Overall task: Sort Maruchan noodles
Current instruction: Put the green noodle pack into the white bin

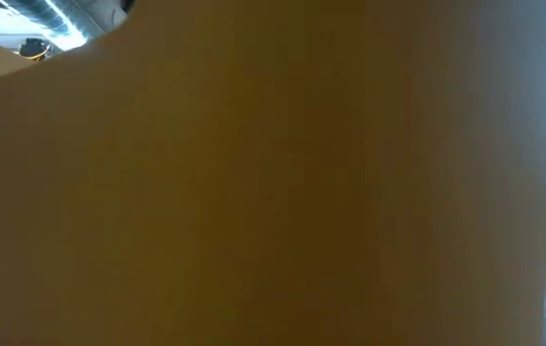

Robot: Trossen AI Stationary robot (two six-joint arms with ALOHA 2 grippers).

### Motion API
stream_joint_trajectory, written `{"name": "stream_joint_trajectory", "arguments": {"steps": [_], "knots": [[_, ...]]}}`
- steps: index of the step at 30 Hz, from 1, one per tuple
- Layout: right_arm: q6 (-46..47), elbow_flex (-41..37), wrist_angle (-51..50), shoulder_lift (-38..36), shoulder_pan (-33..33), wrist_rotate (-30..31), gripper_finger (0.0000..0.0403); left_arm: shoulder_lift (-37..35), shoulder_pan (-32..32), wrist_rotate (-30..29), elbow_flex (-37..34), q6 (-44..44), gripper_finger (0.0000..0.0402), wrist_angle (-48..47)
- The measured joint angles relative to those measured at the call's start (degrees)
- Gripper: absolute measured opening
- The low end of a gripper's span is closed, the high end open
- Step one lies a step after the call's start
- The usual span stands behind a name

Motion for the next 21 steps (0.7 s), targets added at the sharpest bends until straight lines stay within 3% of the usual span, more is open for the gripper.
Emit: {"name": "stream_joint_trajectory", "arguments": {"steps": [6,13,21], "knots": [[-0.52,-10.23,21.45,-1.49,-1.85,-5.45,0.0285,4.83,5.35,9.46,0.22,-0.49,0.0188,0.41],[-0.89,-13.79,34.68,0.14,-2.36,-8.10,0.0285,12.18,5.73,9.34,6.87,-0.85,0.0186,-6.66],[1.96,-13.99,37.29,2.12,-2.37,-9.13,0.0284,19.28,5.07,5.57,11.55,2.18,0.0186,-14.27]]}}
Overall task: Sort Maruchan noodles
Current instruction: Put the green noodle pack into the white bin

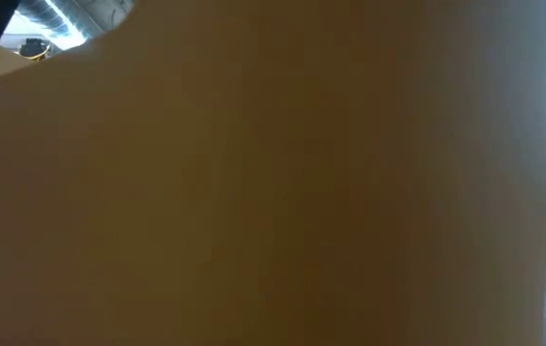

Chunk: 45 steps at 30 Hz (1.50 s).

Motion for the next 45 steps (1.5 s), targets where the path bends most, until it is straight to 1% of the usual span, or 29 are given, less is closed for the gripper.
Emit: {"name": "stream_joint_trajectory", "arguments": {"steps": [5,10,15,17,24,28,32,34,36,39,43,45], "knots": [[1.17,0.05,0.24,0.95,-0.02,0.24,0.0284,0.32,-1.50,-0.21,0.29,0.11,0.0186,0.60],[2.33,0.04,0.38,0.95,0.00,0.33,0.0284,-0.26,-3.01,-2.18,0.69,-0.93,0.0186,0.45],[4.25,0.07,0.12,0.97,-0.03,0.55,0.0285,-0.31,-4.53,1.18,1.49,-1.25,0.0186,0.51],[4.55,0.07,0.17,0.97,-0.04,0.74,0.0284,-0.10,-4.91,1.46,1.53,-0.67,0.0186,0.65],[5.67,0.07,3.09,0.99,-0.64,3.47,0.0285,3.77,-4.04,1.77,1.90,-0.24,0.0185,2.61],[5.90,0.09,4.46,0.98,-2.32,1.16,0.0285,5.00,-3.47,1.93,1.93,-0.43,0.0185,4.60],[5.90,0.09,4.43,0.97,-3.42,0.41,0.0285,5.11,-2.89,2.14,1.84,-0.27,0.0179,5.56],[5.89,0.09,4.42,0.97,-3.81,0.20,0.0285,5.15,-2.50,2.19,1.84,0.04,0.0166,5.58],[5.89,0.09,4.44,0.98,-4.20,0.14,0.0285,5.20,-2.16,2.67,1.80,0.53,0.0145,5.77],[5.78,0.09,4.44,0.98,-4.31,0.17,0.0285,5.20,-1.78,2.59,1.77,1.39,0.0099,6.26],[5.72,0.09,4.42,0.97,-4.28,0.15,0.0285,5.20,-1.67,2.90,1.73,2.53,0.0023,6.48],[5.57,0.09,4.35,0.99,-4.28,0.15,0.0285,5.20,-1.67,2.92,1.68,2.79,0.0007,6.76]]}}
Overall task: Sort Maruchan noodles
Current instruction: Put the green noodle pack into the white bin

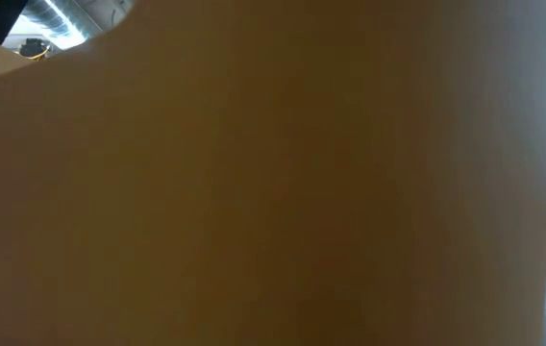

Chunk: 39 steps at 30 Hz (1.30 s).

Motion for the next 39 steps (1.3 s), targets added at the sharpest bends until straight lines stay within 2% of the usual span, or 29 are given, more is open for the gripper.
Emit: {"name": "stream_joint_trajectory", "arguments": {"steps": [5,13,17,25,32,39], "knots": [[-0.40,0.00,-0.11,-0.01,0.02,-0.40,0.0285,-0.49,0.02,-0.51,-0.23,-0.05,0.0001,0.34],[-2.15,0.02,-0.54,-0.01,0.13,-0.97,0.0285,-5.81,1.43,-7.19,1.92,-0.52,0.0001,-2.52],[-3.06,0.13,-0.61,-0.03,0.13,-0.96,0.0285,-8.45,4.32,-5.78,3.03,-0.56,0.0000,-3.11],[-5.13,0.04,-1.19,-0.03,0.15,-2.70,0.0285,-8.22,11.75,0.64,4.39,-0.04,0.0000,-3.56],[-5.92,0.04,-0.94,-0.03,0.15,-3.57,0.0285,-8.09,15.05,1.50,4.39,0.22,0.0000,-3.25],[-5.91,0.02,-0.90,-0.03,0.15,-3.58,0.0285,-6.36,15.71,1.58,4.53,2.36,0.0008,-1.37]]}}
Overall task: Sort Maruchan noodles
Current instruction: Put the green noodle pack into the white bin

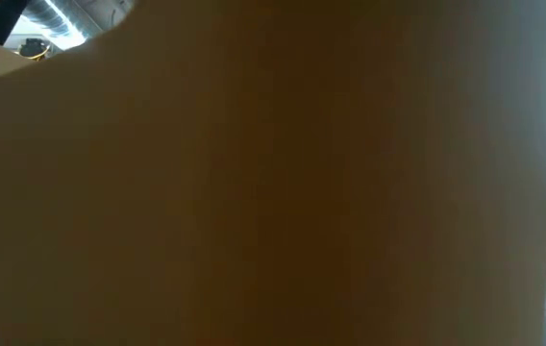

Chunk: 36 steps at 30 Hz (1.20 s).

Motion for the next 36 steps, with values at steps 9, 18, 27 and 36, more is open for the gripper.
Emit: {"name": "stream_joint_trajectory", "arguments": {"steps": [9,18,27,36], "knots": [[0.33,0.00,-0.06,0.00,0.00,0.01,0.0285,1.18,-0.34,-0.41,-0.02,1.15,0.0072,1.33],[0.46,0.00,-0.37,0.00,0.00,0.01,0.0285,1.11,-1.06,-0.56,2.46,0.58,0.0106,-1.38],[0.09,0.00,-1.15,-0.02,0.00,1.13,0.0285,0.75,-1.95,-3.26,8.06,-0.95,0.0107,-8.88],[6.36,1.38,-25.87,-15.92,2.38,1.38,0.0285,-10.67,-5.00,-4.39,3.35,-5.33,0.0107,-6.31]]}}
